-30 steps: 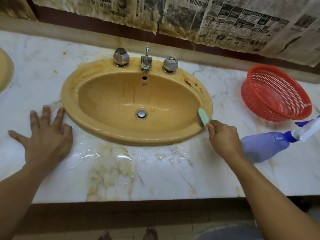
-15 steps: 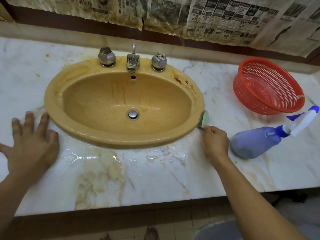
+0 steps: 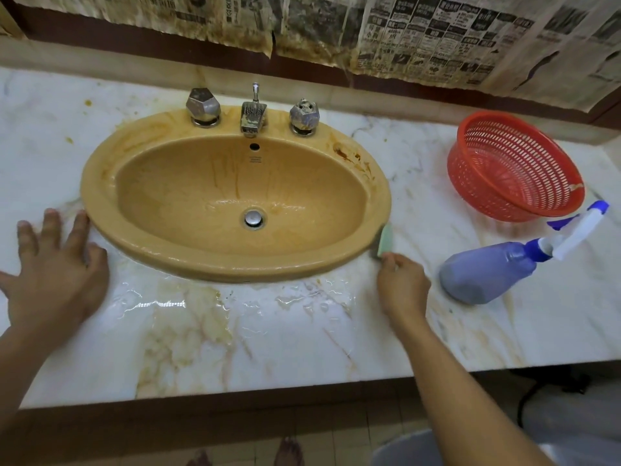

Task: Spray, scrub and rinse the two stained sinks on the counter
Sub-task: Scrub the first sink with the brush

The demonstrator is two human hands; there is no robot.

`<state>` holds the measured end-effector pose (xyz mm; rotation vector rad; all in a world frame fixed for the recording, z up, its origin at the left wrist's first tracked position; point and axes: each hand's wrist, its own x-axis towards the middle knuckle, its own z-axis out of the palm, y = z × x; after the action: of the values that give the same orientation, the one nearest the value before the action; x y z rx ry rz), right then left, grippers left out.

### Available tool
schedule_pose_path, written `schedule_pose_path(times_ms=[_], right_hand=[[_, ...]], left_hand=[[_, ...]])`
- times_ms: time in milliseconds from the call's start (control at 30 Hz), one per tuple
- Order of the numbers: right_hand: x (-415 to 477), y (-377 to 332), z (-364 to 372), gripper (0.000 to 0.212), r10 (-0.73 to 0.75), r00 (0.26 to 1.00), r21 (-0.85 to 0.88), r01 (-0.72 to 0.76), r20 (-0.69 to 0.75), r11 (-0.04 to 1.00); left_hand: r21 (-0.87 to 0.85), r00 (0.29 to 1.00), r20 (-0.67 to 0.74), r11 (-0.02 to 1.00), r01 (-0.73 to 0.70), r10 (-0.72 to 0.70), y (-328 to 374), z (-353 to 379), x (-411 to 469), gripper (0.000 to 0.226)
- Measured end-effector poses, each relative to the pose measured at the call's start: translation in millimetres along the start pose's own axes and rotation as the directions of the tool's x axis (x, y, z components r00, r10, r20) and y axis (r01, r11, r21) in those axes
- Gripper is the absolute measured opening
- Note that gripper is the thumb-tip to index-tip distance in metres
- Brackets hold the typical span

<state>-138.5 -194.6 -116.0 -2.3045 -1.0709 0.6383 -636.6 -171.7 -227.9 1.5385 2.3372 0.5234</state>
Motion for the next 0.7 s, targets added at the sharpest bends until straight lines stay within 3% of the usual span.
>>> schedule_pose_path(times_ms=[133,300,467,567,700], right_hand=[[73.6,-25.4,-20.4,0.033,-0.160,0.987,-0.153,0.155,-0.018,0.976],[130.0,-90.5,-19.9,0.028,-0.277,0.942,-0.440,0.333,0.189,0.834],[155.4,-131.2,9.5,0.029,-0.370,0.873,-0.472,0.484,0.318,0.737],[156.1,-122.7,-5.6,0.028,-0.336,0.849,-0.479,0.512,0.407,0.713],[171.5,-140.5,-7.8,0.032,-0.348,0.879,-0.534,0.475,0.326,0.700]], left_hand=[[-0.029,0.999,-0.047,0.999,-0.014,0.013,-0.7,3.6,0.6,0.057],[0.032,0.999,-0.044,0.999,-0.017,0.019,-1.1,1.7,0.1,0.059],[0.149,1.000,-0.022,0.989,-0.014,0.018,8.8,-6.7,-10.1,0.058],[0.140,1.000,-0.005,0.990,-0.006,0.007,15.9,-13.2,-14.6,0.059],[0.146,1.000,-0.003,0.989,0.002,-0.002,25.6,-18.5,-17.3,0.062]])
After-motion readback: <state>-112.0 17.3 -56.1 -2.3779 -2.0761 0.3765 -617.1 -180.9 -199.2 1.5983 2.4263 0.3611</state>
